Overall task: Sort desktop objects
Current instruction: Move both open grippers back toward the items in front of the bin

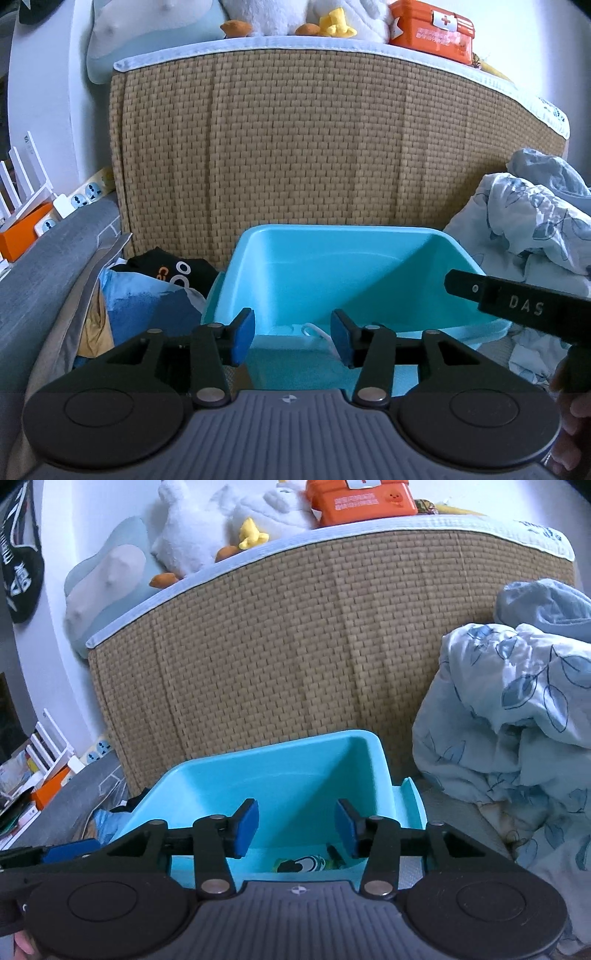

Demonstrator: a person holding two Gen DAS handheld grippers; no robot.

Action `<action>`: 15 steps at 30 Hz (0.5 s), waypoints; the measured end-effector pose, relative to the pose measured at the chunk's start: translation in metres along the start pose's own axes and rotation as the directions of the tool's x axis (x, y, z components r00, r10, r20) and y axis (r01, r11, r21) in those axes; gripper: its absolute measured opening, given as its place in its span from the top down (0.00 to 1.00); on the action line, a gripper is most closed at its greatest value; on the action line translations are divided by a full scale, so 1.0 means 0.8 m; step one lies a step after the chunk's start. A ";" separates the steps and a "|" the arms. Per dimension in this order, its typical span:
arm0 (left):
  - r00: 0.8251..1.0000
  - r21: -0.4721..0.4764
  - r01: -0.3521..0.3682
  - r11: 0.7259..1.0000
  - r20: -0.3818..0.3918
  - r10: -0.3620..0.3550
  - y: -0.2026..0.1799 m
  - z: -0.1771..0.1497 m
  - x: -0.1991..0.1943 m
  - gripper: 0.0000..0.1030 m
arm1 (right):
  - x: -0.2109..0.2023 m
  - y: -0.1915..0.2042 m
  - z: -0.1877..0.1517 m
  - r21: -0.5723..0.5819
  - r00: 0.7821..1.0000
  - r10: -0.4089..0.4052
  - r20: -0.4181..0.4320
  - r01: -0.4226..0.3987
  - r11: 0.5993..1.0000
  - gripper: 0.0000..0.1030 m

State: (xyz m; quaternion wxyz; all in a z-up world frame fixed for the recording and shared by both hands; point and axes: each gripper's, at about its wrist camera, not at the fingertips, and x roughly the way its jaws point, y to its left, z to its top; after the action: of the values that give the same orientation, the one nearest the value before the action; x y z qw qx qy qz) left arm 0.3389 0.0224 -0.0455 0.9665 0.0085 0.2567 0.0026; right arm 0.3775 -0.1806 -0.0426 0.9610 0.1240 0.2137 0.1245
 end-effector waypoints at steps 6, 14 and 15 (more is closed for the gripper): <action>1.000 0.002 0.005 1.000 0.008 -0.005 -0.002 -0.005 -0.019 0.50 | -0.016 0.009 -0.003 -0.064 1.000 -0.017 -0.015 0.016 0.998 0.52; 1.000 -0.009 0.013 1.000 0.011 -0.013 0.000 -0.015 -0.041 0.48 | -0.034 0.016 -0.013 -0.137 0.995 -0.087 -0.048 0.079 0.987 0.52; 1.000 -0.008 0.015 1.000 0.011 -0.015 0.000 -0.017 -0.044 0.47 | -0.037 0.015 -0.013 -0.130 0.995 -0.087 -0.052 0.080 0.988 0.52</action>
State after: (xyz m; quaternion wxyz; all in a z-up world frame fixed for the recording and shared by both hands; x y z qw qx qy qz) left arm 0.3016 0.0220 -0.0394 0.9679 0.0027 0.2513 -0.0035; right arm 0.3448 -0.1762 -0.0367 0.9648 0.0494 0.2377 0.1012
